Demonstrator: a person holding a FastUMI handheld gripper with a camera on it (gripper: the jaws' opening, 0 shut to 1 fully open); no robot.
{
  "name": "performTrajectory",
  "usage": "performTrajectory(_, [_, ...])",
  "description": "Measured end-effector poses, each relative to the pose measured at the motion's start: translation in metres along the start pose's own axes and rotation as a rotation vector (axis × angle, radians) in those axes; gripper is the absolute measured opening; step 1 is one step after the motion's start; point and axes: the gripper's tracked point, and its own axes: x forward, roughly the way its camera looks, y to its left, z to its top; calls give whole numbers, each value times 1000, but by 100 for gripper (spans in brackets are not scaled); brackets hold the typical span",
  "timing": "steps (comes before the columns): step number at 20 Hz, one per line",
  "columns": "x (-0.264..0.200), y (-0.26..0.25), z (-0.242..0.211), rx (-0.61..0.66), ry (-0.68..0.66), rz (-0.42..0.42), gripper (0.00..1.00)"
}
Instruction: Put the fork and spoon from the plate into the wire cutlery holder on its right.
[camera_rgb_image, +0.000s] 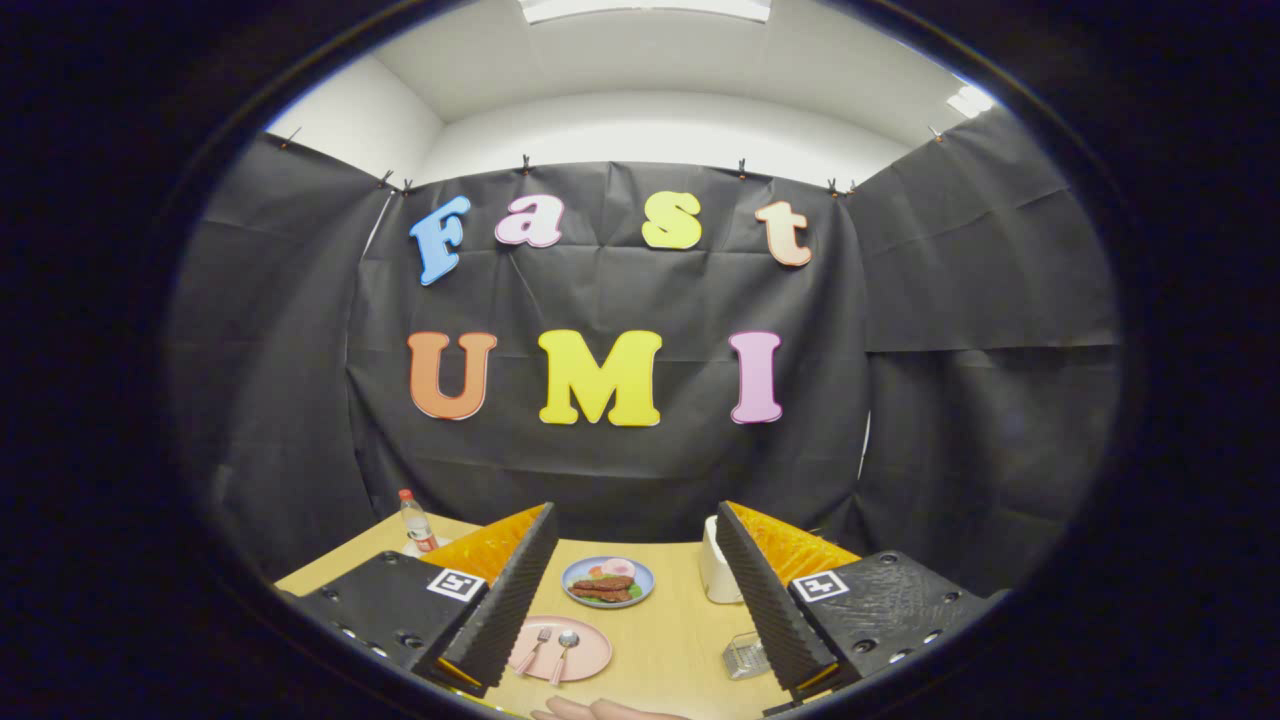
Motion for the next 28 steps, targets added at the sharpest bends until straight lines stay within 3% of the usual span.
performTrajectory(11, [37, 12, -49, -34, 95, 38, 96])
performTrajectory(20, [65, 41, -197, -80, 381, 106, 96])
performTrajectory(28, [90, 85, -333, -37, 687, 113, 96])
